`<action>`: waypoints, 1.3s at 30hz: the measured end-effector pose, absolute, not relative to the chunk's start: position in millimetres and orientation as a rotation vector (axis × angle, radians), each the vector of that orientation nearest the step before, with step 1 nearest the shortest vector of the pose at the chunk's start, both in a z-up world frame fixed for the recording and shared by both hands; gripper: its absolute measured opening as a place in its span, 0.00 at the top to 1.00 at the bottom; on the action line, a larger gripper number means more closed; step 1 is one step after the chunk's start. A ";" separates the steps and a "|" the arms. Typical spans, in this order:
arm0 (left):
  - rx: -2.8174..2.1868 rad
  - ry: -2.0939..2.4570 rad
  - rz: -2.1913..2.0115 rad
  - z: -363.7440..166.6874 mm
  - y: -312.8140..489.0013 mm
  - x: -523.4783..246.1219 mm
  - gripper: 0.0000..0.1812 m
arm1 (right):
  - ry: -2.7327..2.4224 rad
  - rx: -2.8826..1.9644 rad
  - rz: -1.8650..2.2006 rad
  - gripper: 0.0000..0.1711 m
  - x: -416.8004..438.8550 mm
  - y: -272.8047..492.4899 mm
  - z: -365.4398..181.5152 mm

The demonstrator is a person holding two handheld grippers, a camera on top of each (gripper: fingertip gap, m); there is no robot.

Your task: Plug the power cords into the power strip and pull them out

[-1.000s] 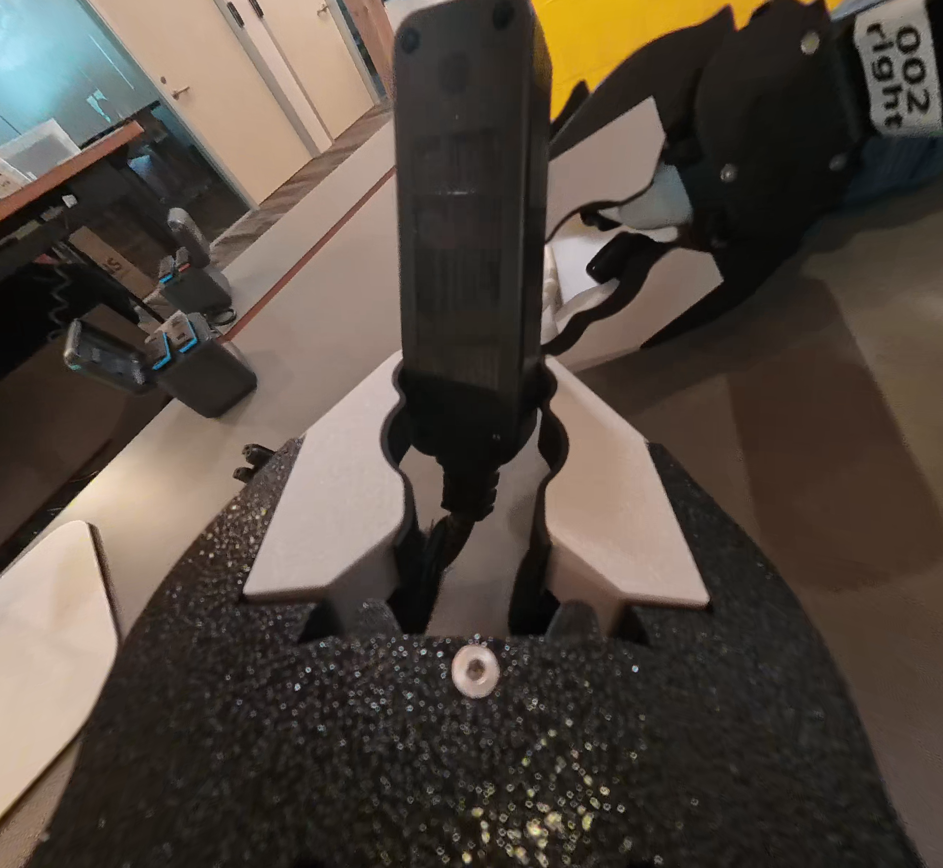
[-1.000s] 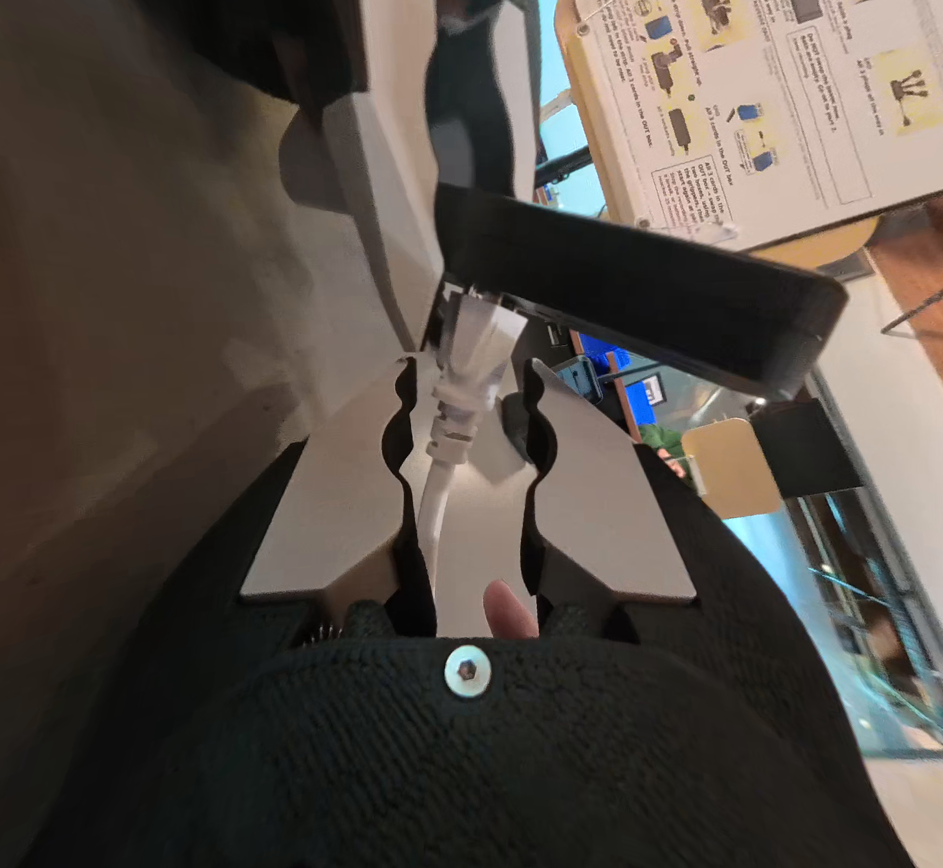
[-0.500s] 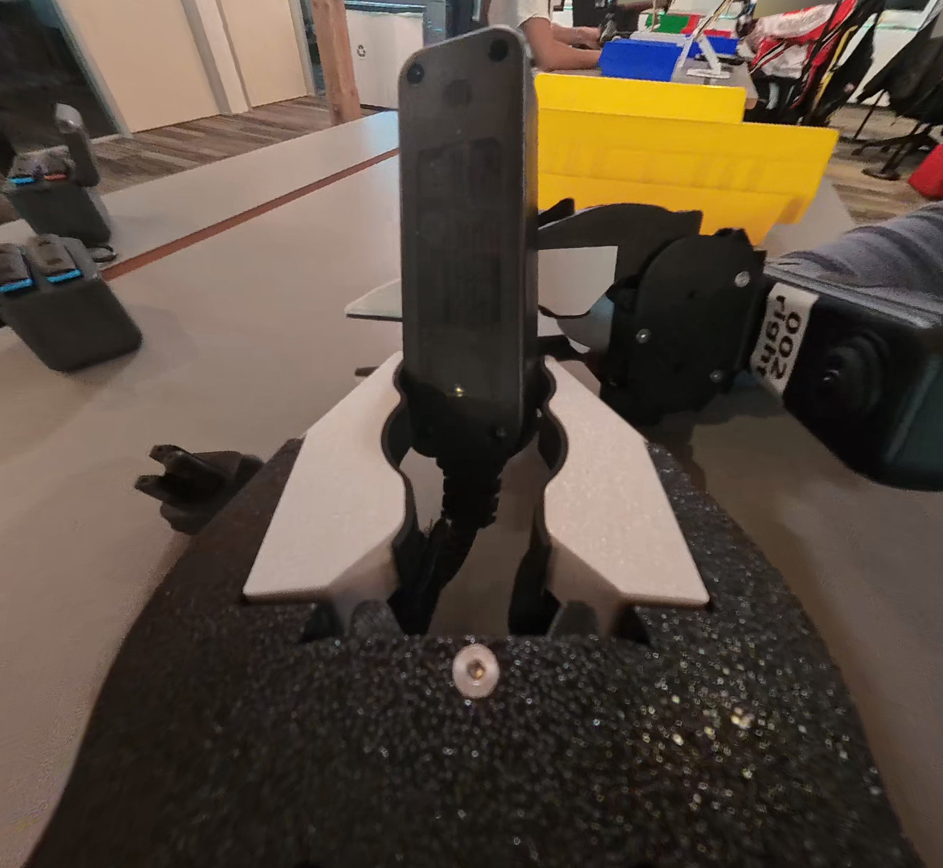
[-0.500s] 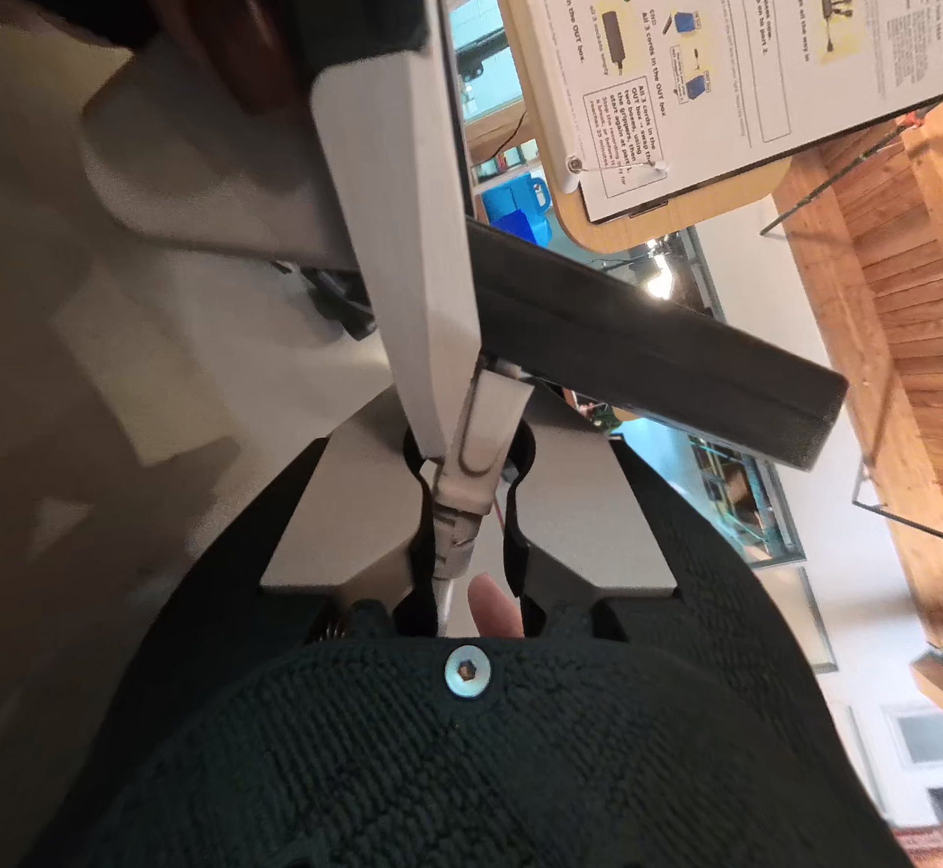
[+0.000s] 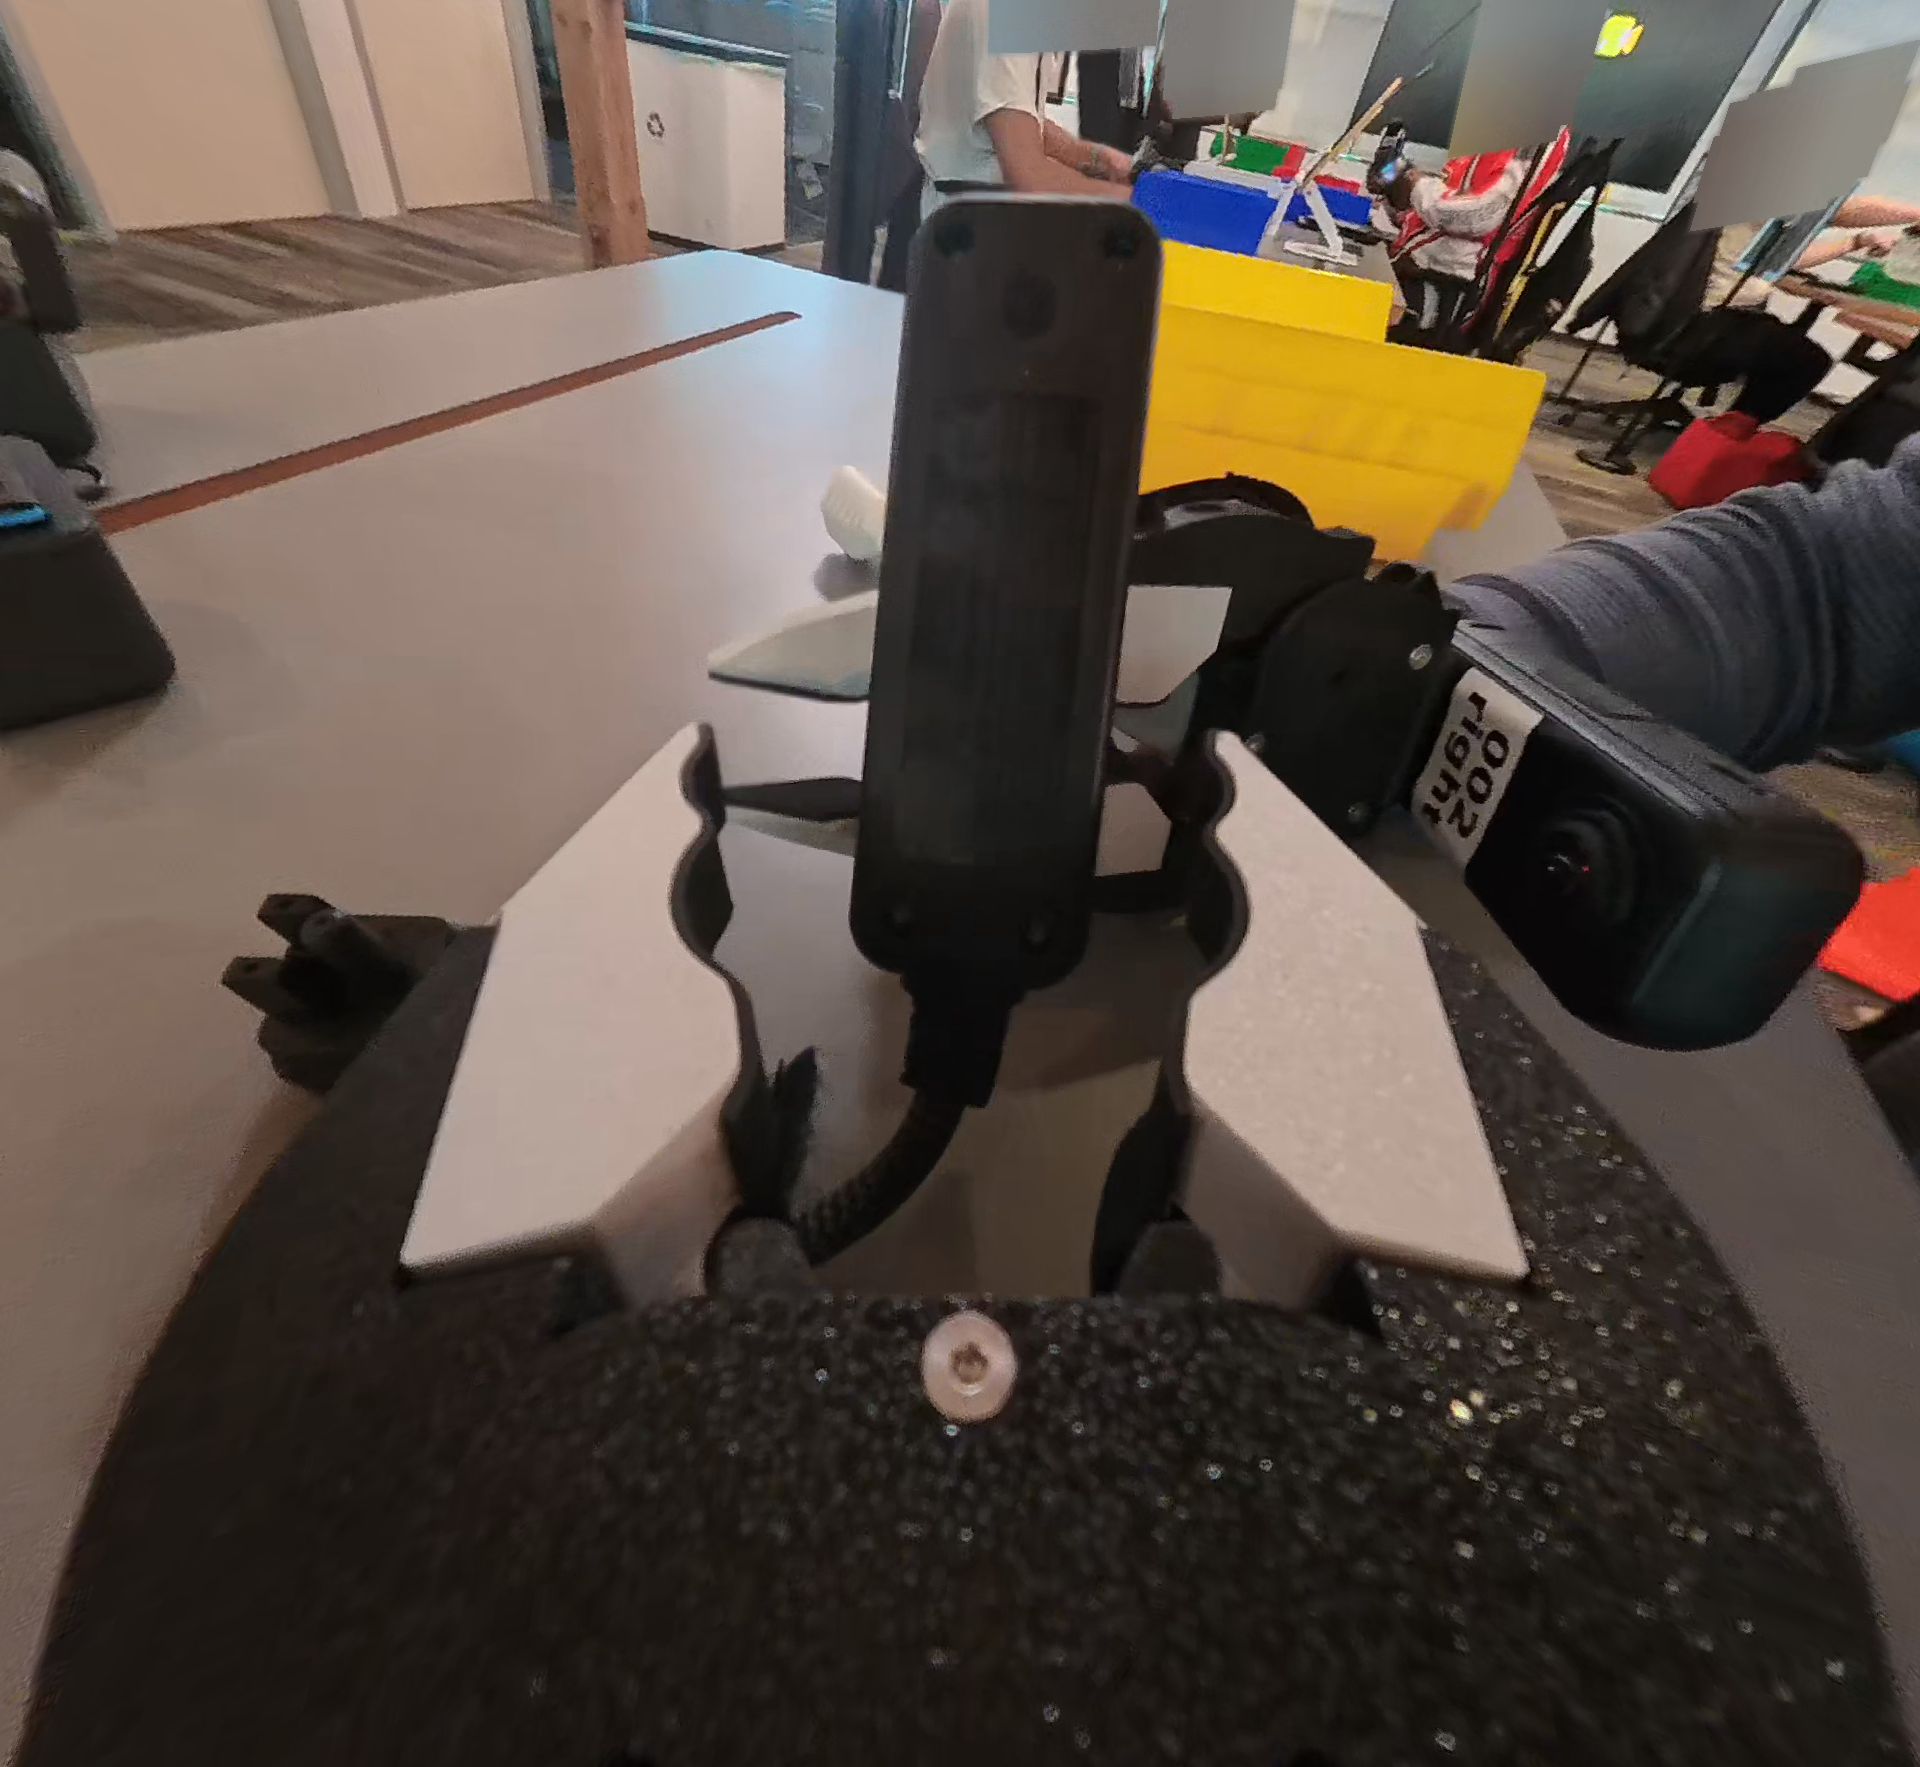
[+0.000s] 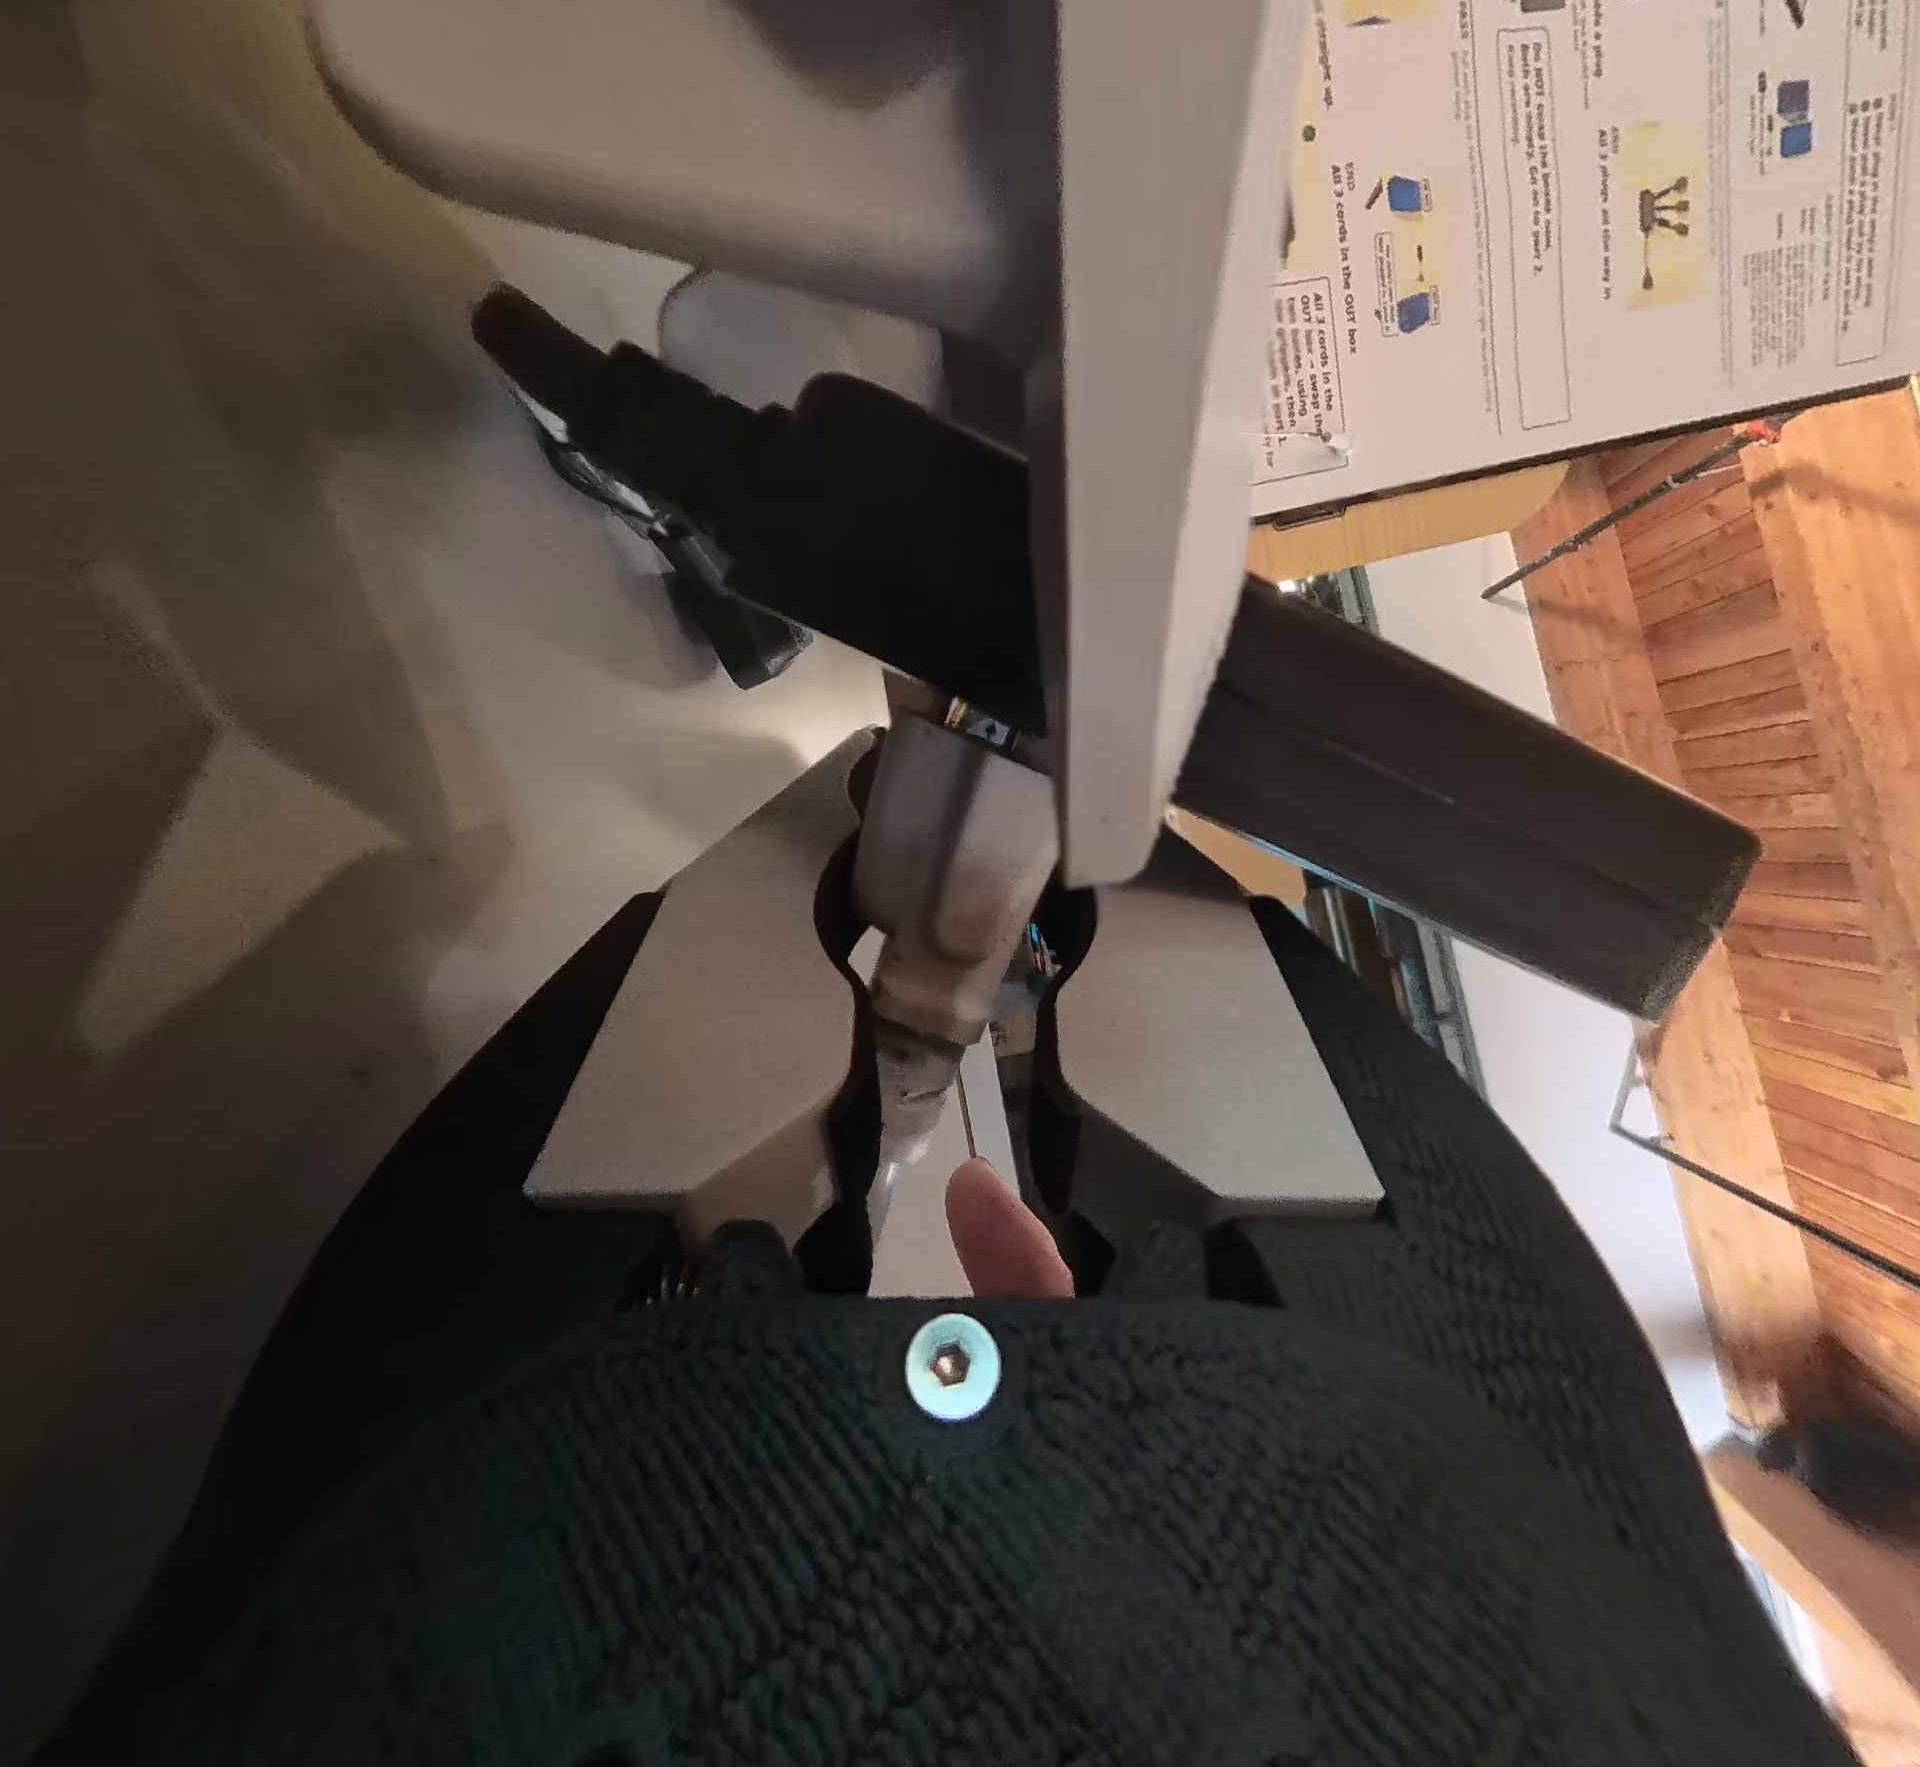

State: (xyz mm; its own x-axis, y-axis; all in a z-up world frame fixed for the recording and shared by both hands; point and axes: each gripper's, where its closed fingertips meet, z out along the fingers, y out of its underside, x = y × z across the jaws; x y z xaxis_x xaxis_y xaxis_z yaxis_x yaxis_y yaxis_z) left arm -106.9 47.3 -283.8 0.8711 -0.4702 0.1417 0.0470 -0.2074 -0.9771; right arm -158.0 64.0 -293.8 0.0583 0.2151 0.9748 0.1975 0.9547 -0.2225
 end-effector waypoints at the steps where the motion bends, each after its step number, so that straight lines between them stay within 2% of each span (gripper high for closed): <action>1: -1.716 0.335 -0.466 -283.0 47.0 -107.0 0.49 | -1.526 -0.325 0.011 0.86 -157.9 62.8 -294.7; 3: -1.713 0.368 -0.432 -283.7 46.6 -104.4 0.39 | -1.534 -0.309 0.008 0.86 -157.9 60.5 -296.3; 6: -1.748 0.455 -0.351 -291.9 47.6 -96.6 0.17 | -1.542 -0.298 0.008 0.86 -157.9 58.6 -297.9; 7: -1.761 0.479 -0.321 -294.9 47.9 -94.5 0.13 | -1.544 -0.298 0.009 0.85 -157.8 58.6 -298.3; 9: -1.769 0.501 -0.246 -298.0 49.5 -94.2 0.13 | -1.547 -0.299 0.011 0.85 -157.5 58.6 -298.8; 11: -1.740 0.518 -0.158 -296.1 51.0 -96.7 0.18 | -1.552 -0.297 0.011 0.85 -157.3 58.3 -299.7; 12: -1.720 0.523 -0.102 -294.5 51.9 -100.1 0.24 | -1.554 -0.294 0.009 0.85 -157.3 58.1 -300.2; 15: -1.683 0.582 0.032 -295.5 49.6 -104.9 0.55 | -1.559 -0.285 0.003 0.84 -156.9 57.5 -301.0; 16: -1.679 0.602 0.067 -297.0 49.3 -105.8 0.59 | -1.561 -0.283 0.002 0.84 -156.7 57.3 -301.4; 19: -1.681 0.627 0.117 -299.9 49.1 -107.8 0.61 | -1.572 -0.281 0.002 0.84 -156.2 57.1 -303.0; 22: -1.688 0.645 0.123 -301.5 46.4 -112.4 0.72 | -1.627 -0.289 0.063 0.82 -153.2 53.1 -309.3; 26: -1.591 0.861 0.176 -308.5 33.9 -106.8 0.72 | -1.819 -0.255 0.299 0.77 -137.6 31.5 -331.1; 32: -1.420 1.125 0.281 -308.9 13.2 -91.2 0.73 | -2.060 -0.319 0.725 0.79 -105.9 6.5 -337.0; 34: -1.410 1.178 0.291 -314.9 10.1 -86.4 0.73 | -2.109 -0.341 0.833 0.85 -101.6 -2.4 -335.8; 37: -1.480 1.199 0.329 -325.9 9.5 -90.0 0.71 | -2.147 -0.300 0.766 0.85 -103.8 -1.6 -342.2; 39: -1.513 1.204 0.387 -328.4 12.0 -90.6 0.66 | -2.126 -0.228 0.640 0.85 -106.7 0.0 -344.2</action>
